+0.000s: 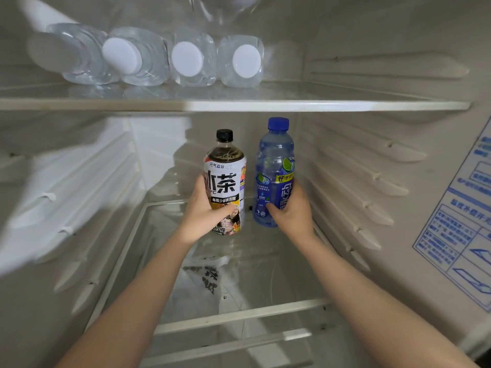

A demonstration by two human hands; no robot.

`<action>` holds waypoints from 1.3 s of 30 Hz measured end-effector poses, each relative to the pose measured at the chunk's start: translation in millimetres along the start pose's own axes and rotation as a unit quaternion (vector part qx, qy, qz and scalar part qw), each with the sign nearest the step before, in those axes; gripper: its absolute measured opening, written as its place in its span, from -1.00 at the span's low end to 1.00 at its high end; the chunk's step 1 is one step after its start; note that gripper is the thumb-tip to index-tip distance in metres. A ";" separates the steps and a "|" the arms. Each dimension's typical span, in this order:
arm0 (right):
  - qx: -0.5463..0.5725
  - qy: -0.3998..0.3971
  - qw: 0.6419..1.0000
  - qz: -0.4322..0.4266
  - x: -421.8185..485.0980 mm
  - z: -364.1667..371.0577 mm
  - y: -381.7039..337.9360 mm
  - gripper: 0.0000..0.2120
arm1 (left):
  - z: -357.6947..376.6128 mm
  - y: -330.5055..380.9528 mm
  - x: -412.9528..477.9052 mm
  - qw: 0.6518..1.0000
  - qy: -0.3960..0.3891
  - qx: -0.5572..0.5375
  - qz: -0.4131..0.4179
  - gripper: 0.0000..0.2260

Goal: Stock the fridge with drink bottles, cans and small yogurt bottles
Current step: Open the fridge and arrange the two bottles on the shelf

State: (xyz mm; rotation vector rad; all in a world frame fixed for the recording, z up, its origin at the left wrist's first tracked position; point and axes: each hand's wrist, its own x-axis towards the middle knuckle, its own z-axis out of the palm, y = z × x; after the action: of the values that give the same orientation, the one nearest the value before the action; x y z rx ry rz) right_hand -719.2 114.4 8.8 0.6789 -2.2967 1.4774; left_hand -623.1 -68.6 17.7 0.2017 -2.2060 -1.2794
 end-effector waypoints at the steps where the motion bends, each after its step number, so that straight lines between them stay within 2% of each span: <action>1: -0.011 0.012 1.000 -0.005 -0.9 3.3 0.9 -0.41 | -0.4 -0.5 -0.5 1.000 -0.001 0.001 0.000 -0.37; 11: -0.131 0.088 0.986 0.054 12.5 33.9 -0.4 -0.33 | -3.4 0.3 -5.8 1.000 -0.007 -0.005 0.000 -0.31; 18: -0.171 0.064 0.981 0.068 31.2 30.9 7.2 -0.29 | -5.3 1.8 -15.8 0.999 -0.026 -0.036 0.004 -0.26; 28: -0.175 0.101 0.975 0.092 26.3 35.4 11.0 -0.34 | -6.0 5.0 -17.1 1.000 -0.015 -0.008 -0.009 -0.35; 39: -0.165 0.156 0.963 0.142 25.3 49.3 7.0 -0.35 | -4.5 1.9 -17.2 0.999 -0.012 0.004 -0.030 -0.31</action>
State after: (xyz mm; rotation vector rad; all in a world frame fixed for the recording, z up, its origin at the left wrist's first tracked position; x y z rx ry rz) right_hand -745.0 66.4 -3.8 0.0193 -2.3699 1.1611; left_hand -606.2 -64.1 14.0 0.2584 -2.2420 -1.3117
